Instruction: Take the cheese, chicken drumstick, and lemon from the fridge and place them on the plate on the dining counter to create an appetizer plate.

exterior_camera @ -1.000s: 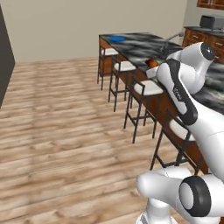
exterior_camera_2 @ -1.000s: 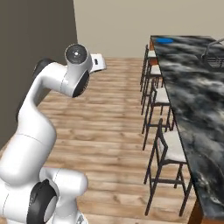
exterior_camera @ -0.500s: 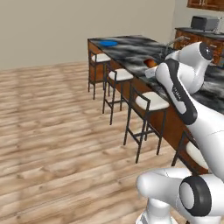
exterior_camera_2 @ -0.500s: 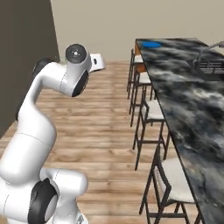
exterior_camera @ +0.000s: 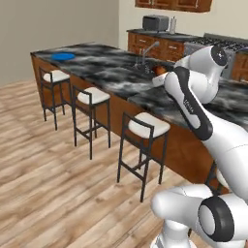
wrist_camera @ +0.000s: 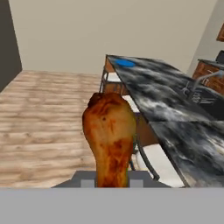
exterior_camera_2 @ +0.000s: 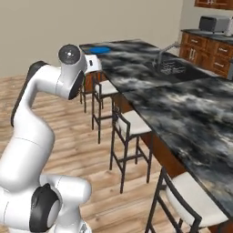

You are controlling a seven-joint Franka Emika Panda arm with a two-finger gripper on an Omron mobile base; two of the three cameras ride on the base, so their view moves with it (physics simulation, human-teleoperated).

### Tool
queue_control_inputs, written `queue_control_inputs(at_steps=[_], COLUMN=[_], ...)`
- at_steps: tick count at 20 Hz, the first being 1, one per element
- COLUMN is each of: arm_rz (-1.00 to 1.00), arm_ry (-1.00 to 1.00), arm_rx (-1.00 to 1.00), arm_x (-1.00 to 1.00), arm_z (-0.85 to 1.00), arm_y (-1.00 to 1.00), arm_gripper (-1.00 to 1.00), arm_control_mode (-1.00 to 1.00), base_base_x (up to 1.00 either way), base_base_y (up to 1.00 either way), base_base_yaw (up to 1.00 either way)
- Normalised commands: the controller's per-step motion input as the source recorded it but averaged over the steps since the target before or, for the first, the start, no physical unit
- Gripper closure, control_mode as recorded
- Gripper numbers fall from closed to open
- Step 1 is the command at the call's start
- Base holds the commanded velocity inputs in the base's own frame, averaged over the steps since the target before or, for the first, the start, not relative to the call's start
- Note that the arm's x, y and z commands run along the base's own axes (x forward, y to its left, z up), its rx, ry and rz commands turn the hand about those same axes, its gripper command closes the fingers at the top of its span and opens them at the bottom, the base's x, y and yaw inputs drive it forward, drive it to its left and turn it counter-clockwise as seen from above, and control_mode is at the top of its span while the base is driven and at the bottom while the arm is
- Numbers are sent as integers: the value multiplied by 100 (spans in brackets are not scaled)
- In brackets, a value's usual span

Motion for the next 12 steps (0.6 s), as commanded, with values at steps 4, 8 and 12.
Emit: queue_control_inputs(at_steps=[4,8,12], arm_rz=[0,0,0], arm_ry=[0,0,0], arm_rx=[0,0,0], arm_x=[0,0,0], arm_z=[0,0,0], arm_y=[0,0,0], arm_gripper=[100,100,100], arm_control_mode=[100,100,100], base_base_x=[100,84,36], base_base_y=[86,100,100], base_base_yaw=[-72,-59,-41])
